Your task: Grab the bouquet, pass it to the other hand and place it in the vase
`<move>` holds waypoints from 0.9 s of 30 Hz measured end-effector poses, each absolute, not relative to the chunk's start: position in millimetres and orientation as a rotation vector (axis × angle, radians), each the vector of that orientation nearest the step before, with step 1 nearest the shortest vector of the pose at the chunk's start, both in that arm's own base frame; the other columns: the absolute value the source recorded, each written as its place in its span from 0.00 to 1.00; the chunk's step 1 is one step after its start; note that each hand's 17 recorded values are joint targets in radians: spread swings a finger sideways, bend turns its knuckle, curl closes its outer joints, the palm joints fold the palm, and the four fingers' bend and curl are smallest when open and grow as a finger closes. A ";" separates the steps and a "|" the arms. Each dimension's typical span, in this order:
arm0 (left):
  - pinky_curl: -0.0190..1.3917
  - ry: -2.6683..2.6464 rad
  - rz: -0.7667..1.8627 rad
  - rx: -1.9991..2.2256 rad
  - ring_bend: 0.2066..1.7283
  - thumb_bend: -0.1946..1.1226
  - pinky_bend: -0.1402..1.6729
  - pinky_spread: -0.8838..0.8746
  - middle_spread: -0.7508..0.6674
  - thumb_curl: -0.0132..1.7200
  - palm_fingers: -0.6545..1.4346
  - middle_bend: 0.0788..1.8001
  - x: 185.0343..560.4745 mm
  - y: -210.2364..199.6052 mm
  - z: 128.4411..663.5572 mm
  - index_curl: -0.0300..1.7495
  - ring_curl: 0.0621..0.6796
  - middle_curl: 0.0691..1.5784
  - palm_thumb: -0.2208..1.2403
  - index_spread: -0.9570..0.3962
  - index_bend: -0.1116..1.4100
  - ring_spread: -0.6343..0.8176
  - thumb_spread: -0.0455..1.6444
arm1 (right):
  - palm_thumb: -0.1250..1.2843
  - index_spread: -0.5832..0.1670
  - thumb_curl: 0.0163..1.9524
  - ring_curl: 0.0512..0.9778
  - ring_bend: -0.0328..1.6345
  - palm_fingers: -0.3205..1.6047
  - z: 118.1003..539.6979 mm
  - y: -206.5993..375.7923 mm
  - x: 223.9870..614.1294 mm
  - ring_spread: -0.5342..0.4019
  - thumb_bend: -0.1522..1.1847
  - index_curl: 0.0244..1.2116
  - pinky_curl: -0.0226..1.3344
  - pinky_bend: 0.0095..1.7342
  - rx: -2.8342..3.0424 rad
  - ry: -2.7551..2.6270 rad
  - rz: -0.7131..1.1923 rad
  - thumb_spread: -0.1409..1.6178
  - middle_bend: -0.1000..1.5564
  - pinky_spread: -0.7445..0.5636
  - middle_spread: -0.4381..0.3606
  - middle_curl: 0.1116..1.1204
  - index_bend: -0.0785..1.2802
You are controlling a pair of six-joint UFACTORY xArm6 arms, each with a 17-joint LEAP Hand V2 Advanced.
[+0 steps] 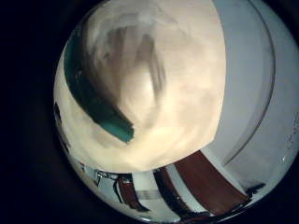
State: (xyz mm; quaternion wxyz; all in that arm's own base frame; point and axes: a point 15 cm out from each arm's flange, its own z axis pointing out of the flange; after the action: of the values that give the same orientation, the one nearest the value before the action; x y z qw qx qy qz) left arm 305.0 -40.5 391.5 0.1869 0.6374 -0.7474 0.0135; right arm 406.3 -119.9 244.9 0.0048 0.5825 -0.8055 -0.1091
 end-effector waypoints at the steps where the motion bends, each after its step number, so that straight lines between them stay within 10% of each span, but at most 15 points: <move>1: 0.21 -2.105 0.038 1.794 0.15 0.13 0.18 0.71 0.71 0.19 0.41 0.06 304.9 -40.6 391.7 0.23 0.23 0.15 0.46 0.77 0.19 0.77 0.59 | 0.53 0.74 0.17 0.19 0.32 0.26 245.5 -118.9 406.2 0.86 0.10 0.20 0.24 0.19 1.821 -2.536 -0.349 0.71 0.21 0.86 0.85 0.23 0.16; 27: 0.21 -2.103 0.037 1.792 0.13 0.13 0.18 0.71 0.72 0.19 0.40 0.06 305.4 -39.8 391.1 0.24 0.22 0.15 0.46 0.77 0.20 0.77 0.59 | 0.53 0.78 0.17 0.21 0.42 0.30 215.4 -108.2 396.9 0.81 0.10 0.19 0.24 0.24 1.793 -2.612 -0.362 0.70 0.29 0.86 0.86 0.26 0.17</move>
State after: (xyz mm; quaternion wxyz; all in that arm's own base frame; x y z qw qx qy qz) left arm 305.4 -39.8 391.1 0.1880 0.6370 -0.7475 0.0130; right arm 396.9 -108.2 215.4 -0.0235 0.5621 -0.8189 -0.1134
